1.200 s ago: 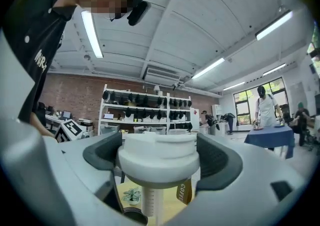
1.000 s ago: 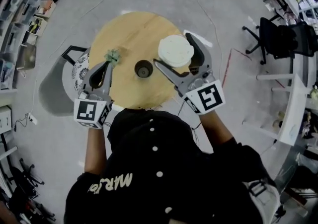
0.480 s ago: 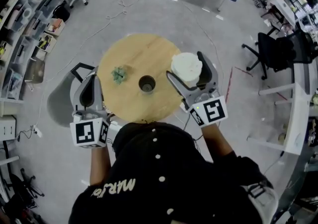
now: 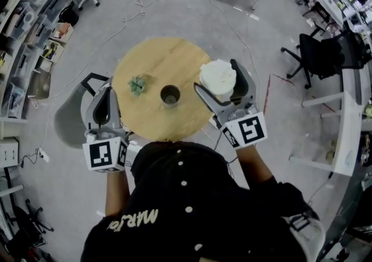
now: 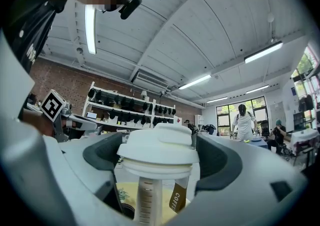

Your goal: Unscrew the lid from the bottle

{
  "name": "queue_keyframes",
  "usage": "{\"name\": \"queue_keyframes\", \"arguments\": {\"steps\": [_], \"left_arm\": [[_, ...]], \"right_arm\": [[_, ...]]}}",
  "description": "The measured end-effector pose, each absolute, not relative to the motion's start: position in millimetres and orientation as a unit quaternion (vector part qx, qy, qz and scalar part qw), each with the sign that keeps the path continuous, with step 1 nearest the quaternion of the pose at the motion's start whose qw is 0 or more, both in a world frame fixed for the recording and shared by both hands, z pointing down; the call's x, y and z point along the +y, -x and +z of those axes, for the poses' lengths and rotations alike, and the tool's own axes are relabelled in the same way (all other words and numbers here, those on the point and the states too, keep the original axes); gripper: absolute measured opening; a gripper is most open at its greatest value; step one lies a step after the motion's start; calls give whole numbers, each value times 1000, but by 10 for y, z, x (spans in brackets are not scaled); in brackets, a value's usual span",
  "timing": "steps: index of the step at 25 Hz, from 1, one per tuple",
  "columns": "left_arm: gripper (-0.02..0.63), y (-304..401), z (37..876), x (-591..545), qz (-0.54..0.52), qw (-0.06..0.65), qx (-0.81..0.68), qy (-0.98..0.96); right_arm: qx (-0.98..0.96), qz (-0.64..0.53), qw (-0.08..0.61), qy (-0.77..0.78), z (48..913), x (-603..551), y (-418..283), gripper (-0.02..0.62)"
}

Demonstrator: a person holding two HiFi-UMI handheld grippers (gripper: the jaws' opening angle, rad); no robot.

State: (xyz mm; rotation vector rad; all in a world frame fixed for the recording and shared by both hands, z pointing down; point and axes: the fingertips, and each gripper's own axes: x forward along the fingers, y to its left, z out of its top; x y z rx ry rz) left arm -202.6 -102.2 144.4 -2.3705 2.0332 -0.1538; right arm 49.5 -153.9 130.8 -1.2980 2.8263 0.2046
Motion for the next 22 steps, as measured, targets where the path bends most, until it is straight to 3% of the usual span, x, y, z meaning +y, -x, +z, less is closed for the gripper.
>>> {"name": "queue_keyframes", "arguments": {"steps": [22], "left_arm": [[5, 2092, 1468, -1032, -64, 16, 651, 757]], "right_arm": [[912, 68, 12, 405, 1314, -1540, -368, 466]]}}
